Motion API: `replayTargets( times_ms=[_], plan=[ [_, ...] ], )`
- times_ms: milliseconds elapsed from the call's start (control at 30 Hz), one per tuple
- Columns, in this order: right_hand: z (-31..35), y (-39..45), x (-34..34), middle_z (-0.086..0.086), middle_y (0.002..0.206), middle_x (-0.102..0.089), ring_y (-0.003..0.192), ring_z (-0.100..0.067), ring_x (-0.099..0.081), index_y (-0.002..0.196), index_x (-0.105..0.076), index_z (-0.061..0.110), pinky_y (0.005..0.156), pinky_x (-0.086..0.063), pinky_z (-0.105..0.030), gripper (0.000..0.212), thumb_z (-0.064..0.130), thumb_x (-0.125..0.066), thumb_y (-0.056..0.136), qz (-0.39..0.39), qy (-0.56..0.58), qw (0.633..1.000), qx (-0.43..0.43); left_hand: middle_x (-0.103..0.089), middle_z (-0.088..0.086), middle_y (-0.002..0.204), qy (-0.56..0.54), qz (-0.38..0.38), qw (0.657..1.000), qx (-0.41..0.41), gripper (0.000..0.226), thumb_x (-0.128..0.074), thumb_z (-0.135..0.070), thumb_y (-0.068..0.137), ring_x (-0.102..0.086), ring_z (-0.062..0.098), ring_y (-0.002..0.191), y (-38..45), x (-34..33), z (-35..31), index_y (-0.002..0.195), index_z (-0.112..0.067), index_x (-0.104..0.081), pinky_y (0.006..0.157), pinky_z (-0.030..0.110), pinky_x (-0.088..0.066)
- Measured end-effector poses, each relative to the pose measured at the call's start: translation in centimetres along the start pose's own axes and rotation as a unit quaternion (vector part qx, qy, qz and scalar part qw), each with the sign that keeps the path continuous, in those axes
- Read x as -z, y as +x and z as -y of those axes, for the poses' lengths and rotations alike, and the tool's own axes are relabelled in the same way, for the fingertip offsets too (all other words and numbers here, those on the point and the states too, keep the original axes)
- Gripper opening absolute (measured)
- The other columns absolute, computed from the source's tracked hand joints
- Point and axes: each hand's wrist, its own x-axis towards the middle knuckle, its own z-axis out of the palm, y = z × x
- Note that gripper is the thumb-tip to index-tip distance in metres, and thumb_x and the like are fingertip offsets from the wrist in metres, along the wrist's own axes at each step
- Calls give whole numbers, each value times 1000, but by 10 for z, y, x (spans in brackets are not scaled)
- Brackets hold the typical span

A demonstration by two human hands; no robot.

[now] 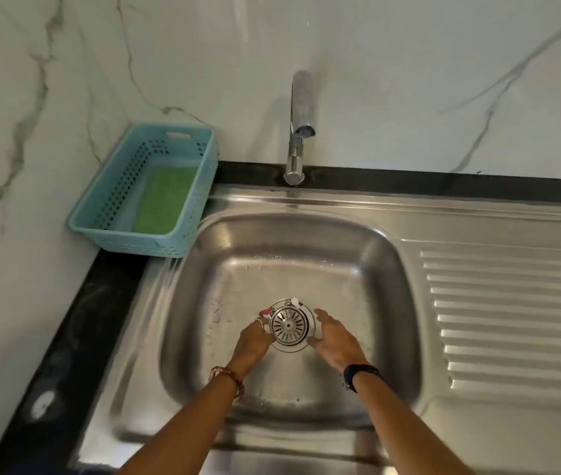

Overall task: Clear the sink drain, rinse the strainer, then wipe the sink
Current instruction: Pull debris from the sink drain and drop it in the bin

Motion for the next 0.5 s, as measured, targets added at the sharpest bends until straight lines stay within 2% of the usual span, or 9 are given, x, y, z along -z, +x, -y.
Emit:
replayTargets(
  times_ms=[167, 233, 300, 400, 500],
  plan=[
    [-19, 35, -17, -3, 124, -60, 109, -21, -58, 127, -42, 21, 83, -47, -28, 41, 29, -56, 89, 16, 80, 997, -3, -62, 14, 118, -84, -7, 993, 87, 29, -57, -13, 85, -56, 29, 109, 23, -29, 1, 113, -6, -60, 87, 30, -43],
    [-18, 46, -25, -6, 121, -60, 104, -20, -58, 125, -43, 16, 81, -48, -27, 36, 23, -54, 91, 2, 131, 991, -19, -64, 15, 108, -109, -12, 987, 115, 22, -56, -16, 87, -58, 29, 96, 25, -37, 4, 105, -7, -61, 79, 32, -45],
    [-17, 53, -31, -10, 119, -58, 102, -23, -57, 121, -46, 12, 84, -49, -32, 32, 16, -54, 90, -22, 156, 986, -45, -62, 13, 92, -147, -17, 979, 138, 8, -52, -17, 88, -55, 24, 77, 24, -39, 4, 88, -14, -60, 67, 30, -45],
    [-15, 59, -38, -12, 114, -56, 98, -26, -57, 111, -52, 7, 78, -46, -31, 24, 15, -56, 88, -33, 142, 985, -90, -49, 4, 68, -212, -12, 962, 174, 18, -47, -16, 89, -42, 15, 56, 20, -36, 0, 72, -18, -50, 50, 24, -36],
    [-10, 58, -38, -12, 103, -64, 91, -27, -60, 98, -56, 6, 73, -48, -32, 14, 15, -57, 87, -49, 140, 983, -103, -46, 3, 66, -288, -5, 935, 209, 19, -46, -19, 91, -38, 13, 55, 14, -30, -4, 73, -16, -49, 51, 23, -32]
  ],
)
